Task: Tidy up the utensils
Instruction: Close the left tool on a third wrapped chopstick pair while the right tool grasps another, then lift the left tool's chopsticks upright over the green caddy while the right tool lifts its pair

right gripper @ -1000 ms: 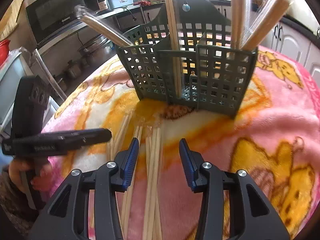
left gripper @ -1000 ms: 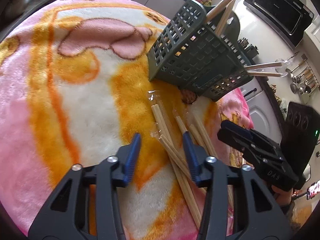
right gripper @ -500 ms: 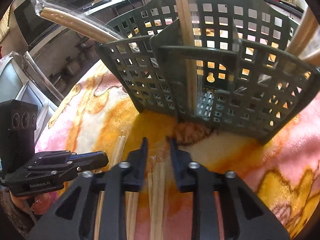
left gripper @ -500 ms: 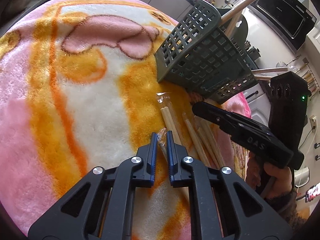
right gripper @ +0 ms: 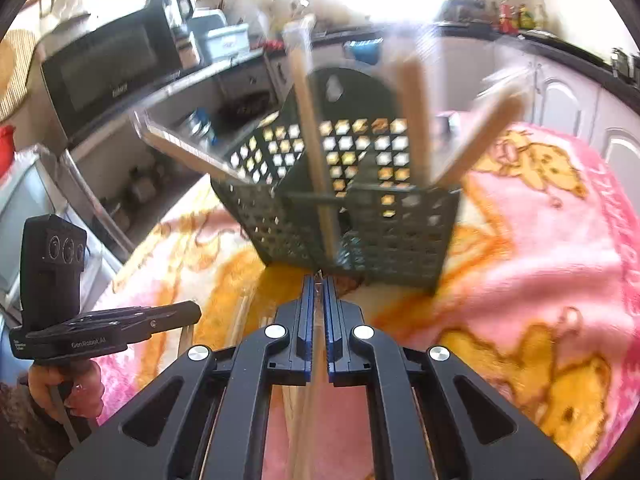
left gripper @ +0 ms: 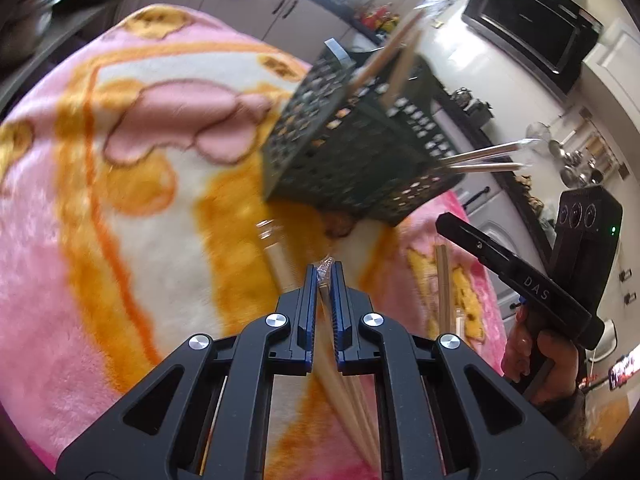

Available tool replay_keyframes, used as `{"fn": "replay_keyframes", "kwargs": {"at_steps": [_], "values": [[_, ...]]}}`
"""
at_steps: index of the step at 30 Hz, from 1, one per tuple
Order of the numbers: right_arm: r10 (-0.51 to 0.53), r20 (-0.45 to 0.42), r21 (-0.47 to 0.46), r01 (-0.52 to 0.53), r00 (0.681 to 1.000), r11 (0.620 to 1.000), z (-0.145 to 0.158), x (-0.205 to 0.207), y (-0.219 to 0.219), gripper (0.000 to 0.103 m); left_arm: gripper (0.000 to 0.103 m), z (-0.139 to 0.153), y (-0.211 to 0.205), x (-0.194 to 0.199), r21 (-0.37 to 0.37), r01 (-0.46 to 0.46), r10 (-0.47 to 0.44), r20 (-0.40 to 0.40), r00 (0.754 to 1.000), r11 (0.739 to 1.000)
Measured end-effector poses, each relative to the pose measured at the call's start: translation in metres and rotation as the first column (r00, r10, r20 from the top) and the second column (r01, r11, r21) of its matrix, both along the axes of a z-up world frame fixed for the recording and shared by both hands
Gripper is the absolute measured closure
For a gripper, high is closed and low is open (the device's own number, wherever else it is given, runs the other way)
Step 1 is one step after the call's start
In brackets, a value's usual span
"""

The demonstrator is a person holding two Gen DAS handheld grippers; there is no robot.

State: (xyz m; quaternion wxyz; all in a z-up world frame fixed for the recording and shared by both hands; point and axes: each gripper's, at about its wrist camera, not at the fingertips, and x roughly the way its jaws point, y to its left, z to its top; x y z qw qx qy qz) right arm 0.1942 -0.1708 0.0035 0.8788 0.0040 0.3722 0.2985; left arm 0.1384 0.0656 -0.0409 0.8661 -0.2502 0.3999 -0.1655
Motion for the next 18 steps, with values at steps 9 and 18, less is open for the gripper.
{"fn": "replay_keyframes", "kwargs": {"at_steps": [9, 18], "values": [[-0.061, 0.106, 0.049, 0.056, 0.992, 0.997, 0.033, -0.032, -0.033, 0.099, 0.100, 0.037, -0.033, 0.000, 0.022, 0.072, -0.073, 0.081, 0.994, 0.997], [-0.088, 0.191, 0.075, 0.075, 0.978, 0.994, 0.065, -0.057, -0.060, 0.099, 0.100, 0.062, -0.060, 0.004, 0.029, 0.133, -0.136, 0.136, 0.981, 0.991]]}}
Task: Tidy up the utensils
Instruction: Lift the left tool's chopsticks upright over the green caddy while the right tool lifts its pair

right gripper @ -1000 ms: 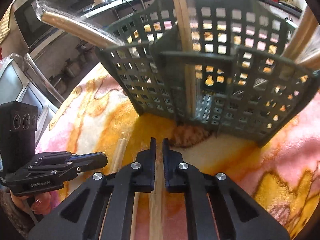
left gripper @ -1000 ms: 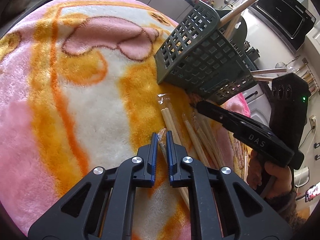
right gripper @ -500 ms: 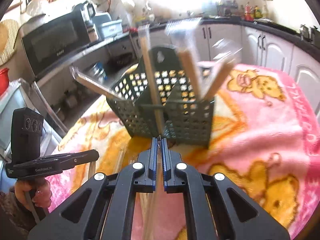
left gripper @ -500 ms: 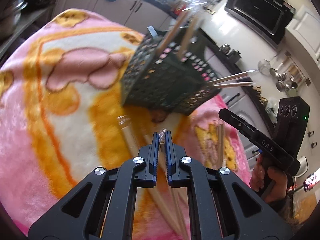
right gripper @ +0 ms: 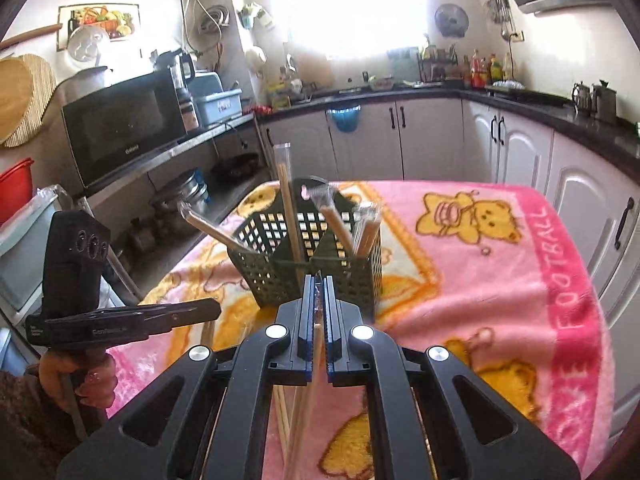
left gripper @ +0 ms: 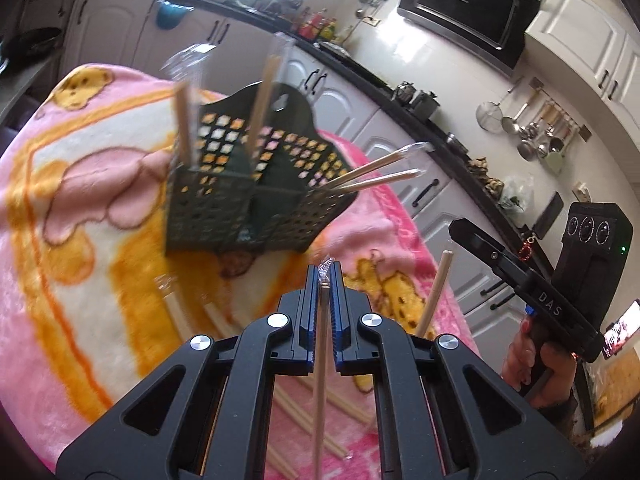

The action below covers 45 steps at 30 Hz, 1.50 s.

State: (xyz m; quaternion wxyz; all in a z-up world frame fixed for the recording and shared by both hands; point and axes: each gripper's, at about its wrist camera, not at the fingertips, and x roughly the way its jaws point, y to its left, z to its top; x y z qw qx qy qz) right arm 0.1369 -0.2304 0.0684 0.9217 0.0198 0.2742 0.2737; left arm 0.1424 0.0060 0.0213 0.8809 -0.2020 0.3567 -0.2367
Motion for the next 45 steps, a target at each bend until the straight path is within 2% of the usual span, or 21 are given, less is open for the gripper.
{"fn": "replay_keyframes", "kwargs": {"at_steps": [15, 22, 37, 45], "values": [[-0.026, 0.101, 0.044, 0.021, 0.995, 0.999, 0.040, -0.017, -0.019, 0.099, 0.100, 0.052, -0.024, 0.008, 0.013, 0.055, -0.056, 0.129, 0.990, 0.998], [-0.011, 0.149, 0.071, 0.000, 0.989, 0.998, 0.062, -0.017, -0.015, 0.099, 0.100, 0.082, -0.027, 0.013, 0.034, 0.047, -0.053, 0.204, 0.978, 0.998], [0.054, 0.293, 0.112, -0.091, 0.955, 0.990, 0.131, -0.011, 0.018, 0.099, 0.100, 0.164, -0.012, 0.039, 0.062, -0.097, 0.065, 0.392, 0.918, 0.993], [0.060, 0.366, 0.126, -0.113, 0.929, 0.986, 0.172, 0.005, 0.032, 0.099, 0.100, 0.192, -0.001, 0.064, 0.050, -0.188, 0.147, 0.446, 0.883, 0.981]]}}
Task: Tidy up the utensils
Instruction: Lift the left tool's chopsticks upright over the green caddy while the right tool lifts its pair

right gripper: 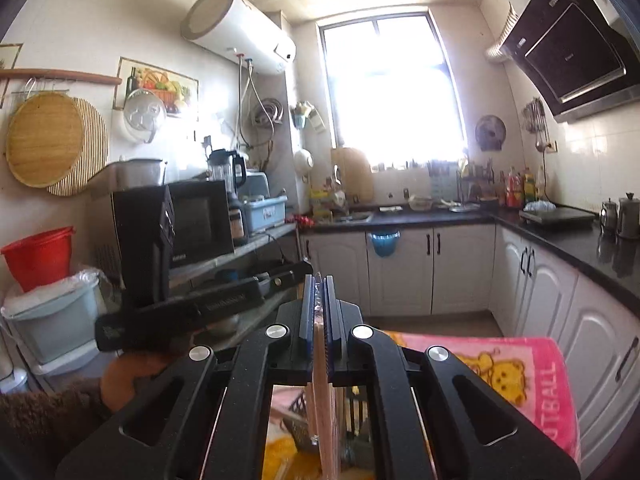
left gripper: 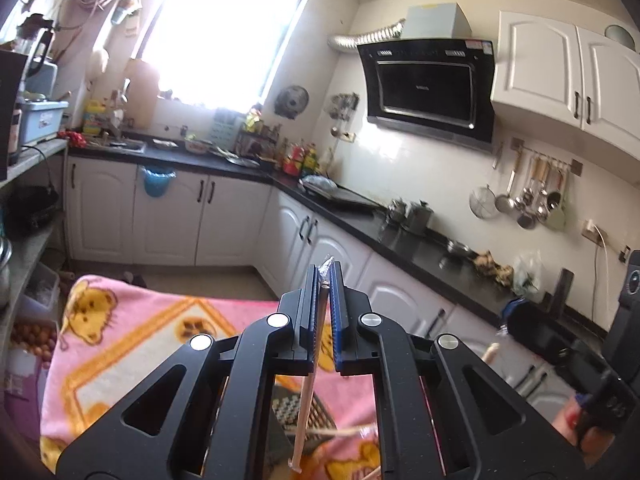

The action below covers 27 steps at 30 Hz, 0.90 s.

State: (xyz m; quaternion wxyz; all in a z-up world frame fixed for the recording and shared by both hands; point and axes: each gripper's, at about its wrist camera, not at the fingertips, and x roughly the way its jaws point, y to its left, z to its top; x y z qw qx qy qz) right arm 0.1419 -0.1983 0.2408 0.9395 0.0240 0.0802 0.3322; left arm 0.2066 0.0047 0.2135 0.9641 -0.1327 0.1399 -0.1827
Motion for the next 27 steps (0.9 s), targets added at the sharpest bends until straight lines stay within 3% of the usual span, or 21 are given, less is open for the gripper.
{"fn": "replay_keyframes", "kwargs": {"at_steps": [7, 12, 27], "values": [[0.015, 0.014, 0.066, -0.016, 1.000, 0.998, 0.026, 0.033, 0.003, 0.099, 0.100, 0.003, 0.004, 0.022, -0.014, -0.067, 0.067, 0.020, 0.998, 0.998], [0.007, 0.015, 0.058, -0.008, 1.000, 0.998, 0.027, 0.055, 0.004, 0.099, 0.100, -0.005, 0.001, 0.031, -0.003, -0.094, 0.094, 0.028, 0.995, 0.996], [-0.022, -0.053, 0.035, 0.024, 0.998, 0.999, -0.026, 0.100, 0.011, 0.099, 0.100, -0.057, -0.019, 0.050, 0.065, -0.111, 0.112, 0.002, 0.994, 0.992]]}}
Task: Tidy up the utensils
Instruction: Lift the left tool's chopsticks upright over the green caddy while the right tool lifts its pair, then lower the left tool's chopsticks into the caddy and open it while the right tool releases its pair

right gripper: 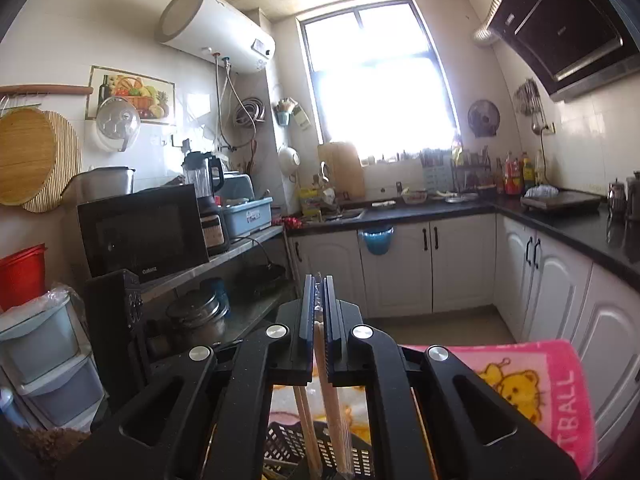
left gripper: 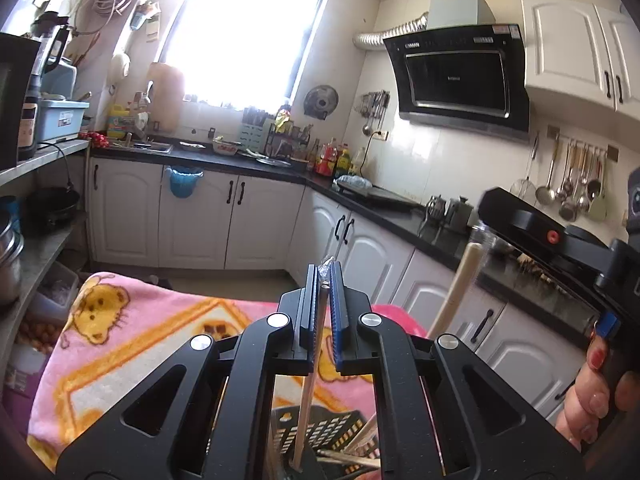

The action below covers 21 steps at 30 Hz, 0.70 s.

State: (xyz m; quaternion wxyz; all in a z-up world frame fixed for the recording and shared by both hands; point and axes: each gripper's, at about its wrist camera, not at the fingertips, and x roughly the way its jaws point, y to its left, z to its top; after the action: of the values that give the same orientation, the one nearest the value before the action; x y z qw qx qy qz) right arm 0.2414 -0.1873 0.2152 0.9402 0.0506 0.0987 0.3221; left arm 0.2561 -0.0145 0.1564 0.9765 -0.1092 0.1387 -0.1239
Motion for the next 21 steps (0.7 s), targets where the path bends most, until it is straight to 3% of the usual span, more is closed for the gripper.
{"fn": "replay_keyframes", "kwargs": {"at_steps": [21], "values": [[0.001, -0.177, -0.048, -0.009, 0.984, 0.999, -0.076, 0.036, 0.009, 0.099, 0.100, -0.057, -0.013, 0.006, 0.049, 0.043, -0.039, -0.088, 0.995, 0.998]]}}
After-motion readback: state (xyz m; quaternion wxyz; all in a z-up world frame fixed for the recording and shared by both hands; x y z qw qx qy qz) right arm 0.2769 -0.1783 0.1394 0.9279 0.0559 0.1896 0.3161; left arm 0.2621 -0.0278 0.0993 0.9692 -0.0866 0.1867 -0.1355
